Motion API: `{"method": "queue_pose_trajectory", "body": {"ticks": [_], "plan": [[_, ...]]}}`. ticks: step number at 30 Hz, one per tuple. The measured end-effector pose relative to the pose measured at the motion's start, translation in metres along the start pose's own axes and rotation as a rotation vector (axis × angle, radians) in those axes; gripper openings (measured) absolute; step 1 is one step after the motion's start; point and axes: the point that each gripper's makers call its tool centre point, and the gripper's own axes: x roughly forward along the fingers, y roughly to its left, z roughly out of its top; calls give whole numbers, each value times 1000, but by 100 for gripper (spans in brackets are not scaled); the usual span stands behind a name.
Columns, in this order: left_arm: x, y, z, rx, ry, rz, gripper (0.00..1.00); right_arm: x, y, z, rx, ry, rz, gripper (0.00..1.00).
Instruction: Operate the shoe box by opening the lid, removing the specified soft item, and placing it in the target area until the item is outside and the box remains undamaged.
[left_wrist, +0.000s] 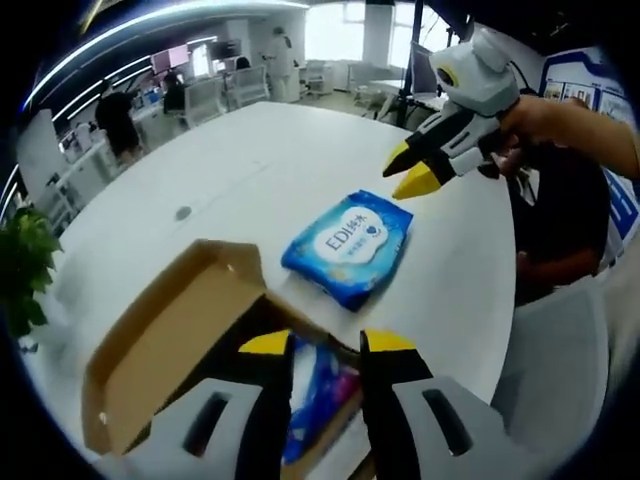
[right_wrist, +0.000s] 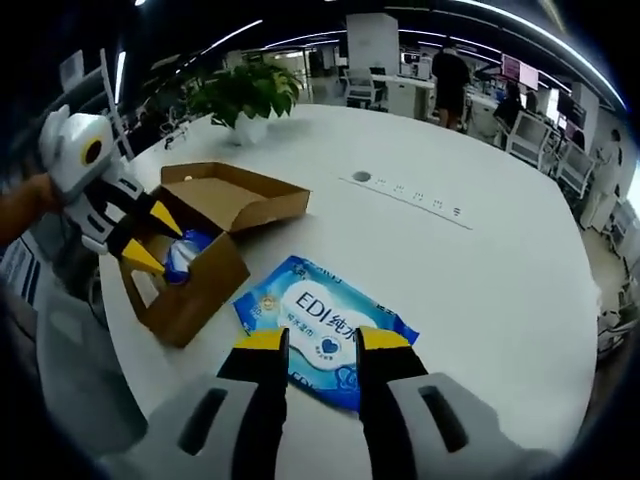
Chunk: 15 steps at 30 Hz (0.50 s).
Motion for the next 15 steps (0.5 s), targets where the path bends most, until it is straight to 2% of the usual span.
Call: {"method": "queue_pose_trajectory", "body": {"ticks": [15], "plan": [[-15, 17, -37, -21, 28, 39, 25, 16, 55, 21, -168, -5, 105, 26]]}}
